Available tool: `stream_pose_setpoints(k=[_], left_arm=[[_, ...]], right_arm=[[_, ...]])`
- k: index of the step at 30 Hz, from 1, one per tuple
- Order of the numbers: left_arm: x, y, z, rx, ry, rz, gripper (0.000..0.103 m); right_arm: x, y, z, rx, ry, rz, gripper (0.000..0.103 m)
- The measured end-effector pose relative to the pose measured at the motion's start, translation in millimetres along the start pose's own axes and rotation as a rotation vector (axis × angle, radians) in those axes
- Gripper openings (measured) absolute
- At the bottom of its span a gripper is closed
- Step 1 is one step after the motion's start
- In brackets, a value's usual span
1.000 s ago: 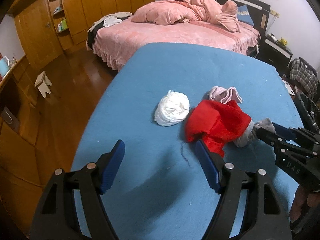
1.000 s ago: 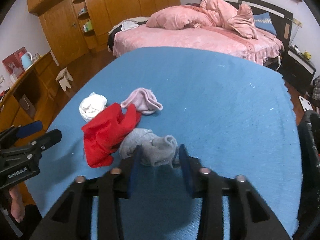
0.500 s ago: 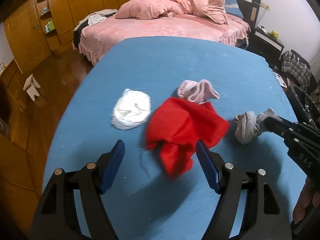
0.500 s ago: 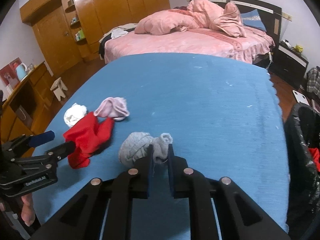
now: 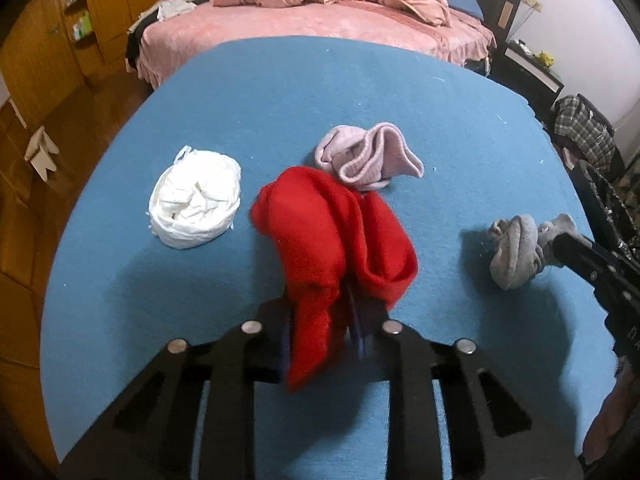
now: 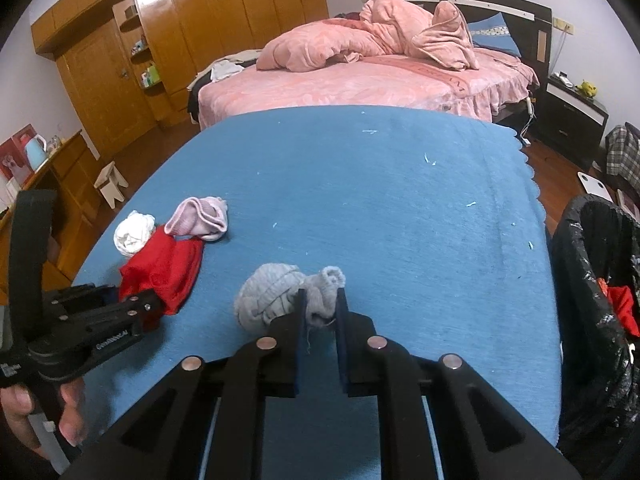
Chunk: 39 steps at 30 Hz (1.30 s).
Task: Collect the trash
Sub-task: 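Grasp the red cloth with the left tool while the right tool grasps the grey sock, then carry red cloth and grey sock over the bin and open both tools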
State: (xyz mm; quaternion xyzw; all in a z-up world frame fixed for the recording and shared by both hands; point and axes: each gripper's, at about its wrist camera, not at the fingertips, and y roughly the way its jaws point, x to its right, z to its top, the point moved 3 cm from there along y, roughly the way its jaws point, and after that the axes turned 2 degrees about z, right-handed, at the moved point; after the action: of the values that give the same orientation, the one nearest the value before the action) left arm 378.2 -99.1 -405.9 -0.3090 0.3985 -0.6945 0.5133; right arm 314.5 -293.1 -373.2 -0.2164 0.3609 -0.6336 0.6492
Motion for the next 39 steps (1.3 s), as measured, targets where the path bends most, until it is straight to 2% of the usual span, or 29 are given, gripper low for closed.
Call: stream_pose_setpoints(k=[5,23,28,39], left_arm=[[1,-9,-2,-0.006,-0.005,0.016,0.01],[28,-87,8,0.07,0.022,0.045,0.01],[43,-105,10,0.087,0.039,0.073,0.01],[89,-140,10,0.114,0.067,0.068,0.01]], right_arm=[[0,-9,2,0.011,0.001,0.002,0.012],[-1,-59,16,0.072,-0.019,-0.003,0.011],[4,-76,20,0.084,-0.029,-0.016,0.011],[30,-120,26,0.087,-0.019,-0.022,0.011]])
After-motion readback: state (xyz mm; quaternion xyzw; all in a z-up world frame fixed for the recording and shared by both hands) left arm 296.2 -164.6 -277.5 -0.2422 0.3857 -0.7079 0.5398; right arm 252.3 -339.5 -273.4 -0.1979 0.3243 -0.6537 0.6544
